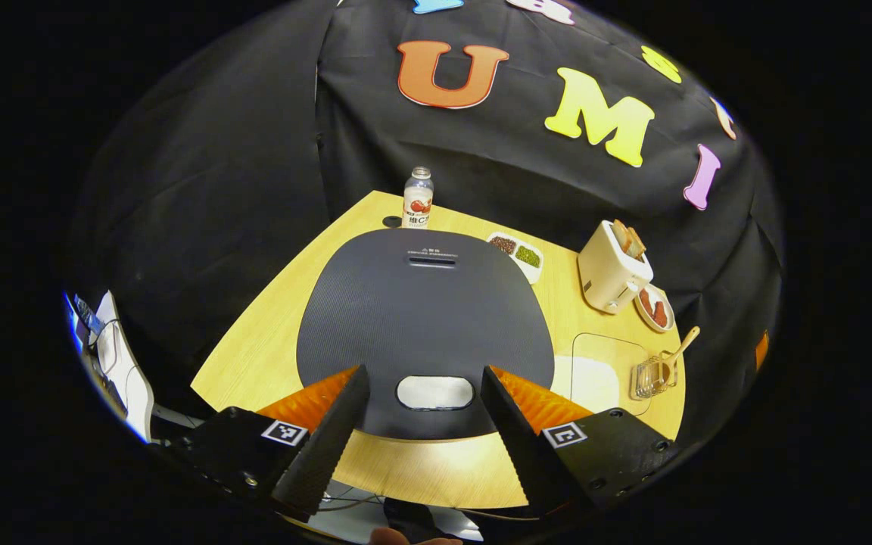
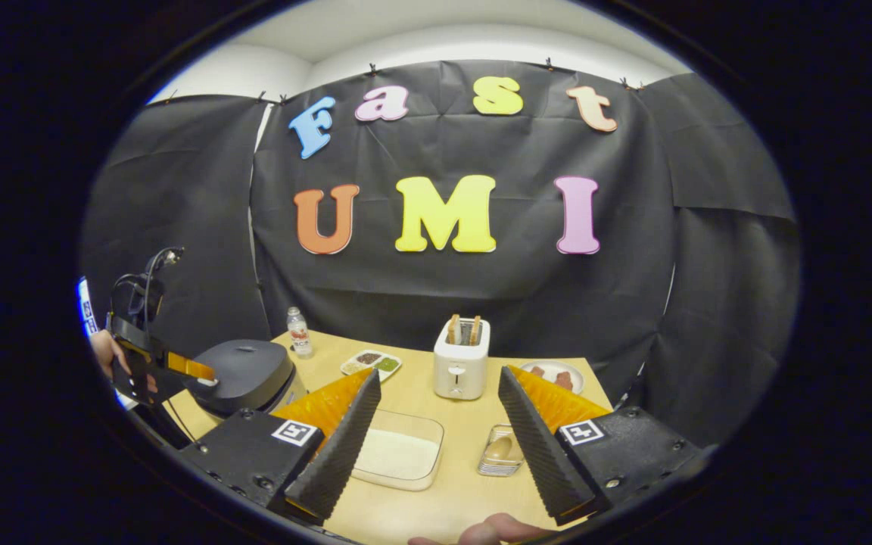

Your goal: Close the left gripper, press the button to open the rice cooker; take a wooden spoon from the chopstick holder with the right hand, scoop a spoonful of rice and pour it into the rice cooker, then put the wooden spoon back into the chopstick holder.

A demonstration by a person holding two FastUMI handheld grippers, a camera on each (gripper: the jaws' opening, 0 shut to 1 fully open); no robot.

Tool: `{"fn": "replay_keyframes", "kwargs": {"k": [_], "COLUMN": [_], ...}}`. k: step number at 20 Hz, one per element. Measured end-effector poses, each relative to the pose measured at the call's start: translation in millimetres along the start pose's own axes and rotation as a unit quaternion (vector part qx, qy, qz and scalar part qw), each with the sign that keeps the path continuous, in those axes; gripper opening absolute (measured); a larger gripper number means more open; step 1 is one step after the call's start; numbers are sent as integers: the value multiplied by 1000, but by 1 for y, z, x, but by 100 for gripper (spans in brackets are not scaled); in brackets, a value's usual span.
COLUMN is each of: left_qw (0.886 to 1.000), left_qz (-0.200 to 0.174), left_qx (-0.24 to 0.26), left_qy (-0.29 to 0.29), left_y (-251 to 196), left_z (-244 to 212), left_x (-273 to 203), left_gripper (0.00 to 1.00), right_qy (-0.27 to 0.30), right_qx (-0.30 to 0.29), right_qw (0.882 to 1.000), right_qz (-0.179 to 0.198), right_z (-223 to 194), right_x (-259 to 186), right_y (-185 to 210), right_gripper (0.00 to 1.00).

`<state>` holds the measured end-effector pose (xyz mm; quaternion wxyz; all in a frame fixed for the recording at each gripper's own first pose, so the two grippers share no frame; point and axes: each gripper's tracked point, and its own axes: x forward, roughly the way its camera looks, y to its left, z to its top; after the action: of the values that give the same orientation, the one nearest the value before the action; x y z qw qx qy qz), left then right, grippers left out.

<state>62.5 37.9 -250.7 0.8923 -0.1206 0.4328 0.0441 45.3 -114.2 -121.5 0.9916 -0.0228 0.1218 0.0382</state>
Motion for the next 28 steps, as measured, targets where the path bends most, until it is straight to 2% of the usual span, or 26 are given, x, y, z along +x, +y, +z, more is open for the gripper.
{"fn": "replay_keyframes", "kwargs": {"k": [4,7,8,9,13,18,22,24,28], "left_qw": [1000,998,998,999,999,997,993,986,965], "left_qz": [9,28,32,33,41,64,42,27,-7], "left_qx": [12,44,47,35,33,14,20,25,40], "left_qy": [13,34,10,22,-3,-44,-111,-164,-260], "left_y": [1,2,3,4,2,4,-14,-21,-42], "left_z": [-8,-22,-15,-18,-16,-4,32,53,83], "left_x": [1,9,3,5,8,6,-29,-68,-150], "left_gripper": [97,98,98,99,100,96,95,95,95], "right_qy": [-2,1,1,1,-3,-22,-39,-55,-102], "right_qx": [2,8,11,12,16,13,17,23,18], "right_qw": [1000,1000,1000,1000,999,998,998,997,994], "right_qz": [2,10,15,20,42,58,54,55,42], "right_z": [2,1,2,3,9,23,34,42,76], "right_x": [4,12,15,19,39,51,35,20,-31], "right_y": [-8,-12,-12,-13,-14,-15,-7,6,30], "right_gripper": [100,100,100,100,100,99,99,99,99]}}
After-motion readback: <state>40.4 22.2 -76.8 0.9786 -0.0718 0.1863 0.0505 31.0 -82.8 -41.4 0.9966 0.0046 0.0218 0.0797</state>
